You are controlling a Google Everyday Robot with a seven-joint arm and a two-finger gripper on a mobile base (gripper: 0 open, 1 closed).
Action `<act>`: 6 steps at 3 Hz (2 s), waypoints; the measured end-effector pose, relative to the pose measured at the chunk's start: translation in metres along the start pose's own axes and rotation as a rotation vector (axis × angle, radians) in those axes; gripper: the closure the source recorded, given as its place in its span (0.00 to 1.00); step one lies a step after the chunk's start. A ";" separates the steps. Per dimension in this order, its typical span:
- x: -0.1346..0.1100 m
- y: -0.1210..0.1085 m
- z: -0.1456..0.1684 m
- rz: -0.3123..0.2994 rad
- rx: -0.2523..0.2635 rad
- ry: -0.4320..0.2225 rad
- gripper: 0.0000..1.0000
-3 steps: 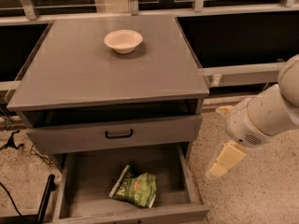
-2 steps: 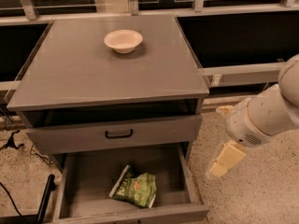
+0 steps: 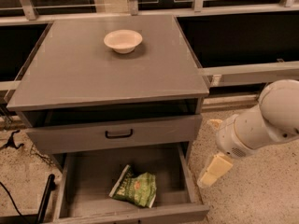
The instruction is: Pick green jalapeno chip bag from middle drawer and place on counter
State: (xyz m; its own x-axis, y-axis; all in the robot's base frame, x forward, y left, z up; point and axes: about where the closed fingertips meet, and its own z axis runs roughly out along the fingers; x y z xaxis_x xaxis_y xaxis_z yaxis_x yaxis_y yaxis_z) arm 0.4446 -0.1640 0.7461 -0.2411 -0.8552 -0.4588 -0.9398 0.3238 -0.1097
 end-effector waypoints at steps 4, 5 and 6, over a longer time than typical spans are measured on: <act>0.012 0.016 0.177 0.045 -0.060 -0.113 0.17; 0.012 0.017 0.184 0.049 -0.063 -0.118 0.28; 0.012 0.017 0.184 0.049 -0.063 -0.118 0.27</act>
Offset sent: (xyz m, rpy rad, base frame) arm 0.0279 0.0502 -0.1343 0.1238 -0.0050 -0.0148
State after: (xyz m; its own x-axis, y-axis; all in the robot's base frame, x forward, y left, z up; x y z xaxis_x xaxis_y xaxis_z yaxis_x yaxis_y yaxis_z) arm 0.4706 -0.0946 0.5768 -0.2605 -0.7843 -0.5630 -0.9418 0.3348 -0.0306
